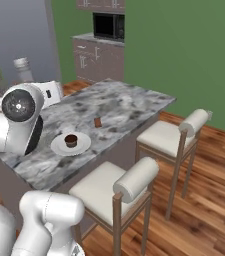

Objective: Take the cinnamon bottle from the cabinet and place it on the dining table, next to the plate with the cupcake. Then take the chocolate from the dining counter and place it on the cupcake plate.

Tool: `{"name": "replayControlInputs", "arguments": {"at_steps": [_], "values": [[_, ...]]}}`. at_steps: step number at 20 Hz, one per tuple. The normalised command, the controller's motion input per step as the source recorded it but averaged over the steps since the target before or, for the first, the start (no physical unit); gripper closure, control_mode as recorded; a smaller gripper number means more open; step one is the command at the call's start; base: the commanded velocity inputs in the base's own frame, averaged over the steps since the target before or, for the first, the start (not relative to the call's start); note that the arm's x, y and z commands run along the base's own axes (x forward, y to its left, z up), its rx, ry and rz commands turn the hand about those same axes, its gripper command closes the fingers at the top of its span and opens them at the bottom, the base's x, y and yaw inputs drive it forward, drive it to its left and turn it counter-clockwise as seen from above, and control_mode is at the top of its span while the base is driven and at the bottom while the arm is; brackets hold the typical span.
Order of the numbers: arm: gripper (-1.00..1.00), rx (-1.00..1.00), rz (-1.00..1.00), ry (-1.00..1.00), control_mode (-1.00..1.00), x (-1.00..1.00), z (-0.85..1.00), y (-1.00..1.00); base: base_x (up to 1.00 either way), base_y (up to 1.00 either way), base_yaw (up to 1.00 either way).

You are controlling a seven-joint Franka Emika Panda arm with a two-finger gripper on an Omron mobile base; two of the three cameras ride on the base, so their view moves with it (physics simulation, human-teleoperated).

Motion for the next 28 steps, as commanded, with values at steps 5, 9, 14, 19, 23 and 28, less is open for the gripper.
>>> {"name": "replayControlInputs", "arguments": {"at_steps": [5,9,14,19,23,28], "values": [[1.0,-0.02,-0.44,0.15,-1.0,0.18,-0.37,0.54,0.0,0.0,0.0],[1.0,-0.02,-0.45,0.03,-1.0,0.01,-0.38,0.54,0.0,0.0,0.0],[1.0,0.0,-0.58,-0.12,-1.0,-0.03,-0.38,0.43,0.0,0.0,0.0],[1.0,0.0,-0.63,-0.14,-1.0,-0.13,-0.44,0.38,0.0,0.0,0.0],[1.0,0.0,-0.45,-0.03,-1.0,-0.21,-0.43,0.37,0.0,0.0,0.0],[1.0,0.05,-0.36,0.05,-1.0,-0.09,-0.43,0.23,0.0,0.0,0.0]]}}
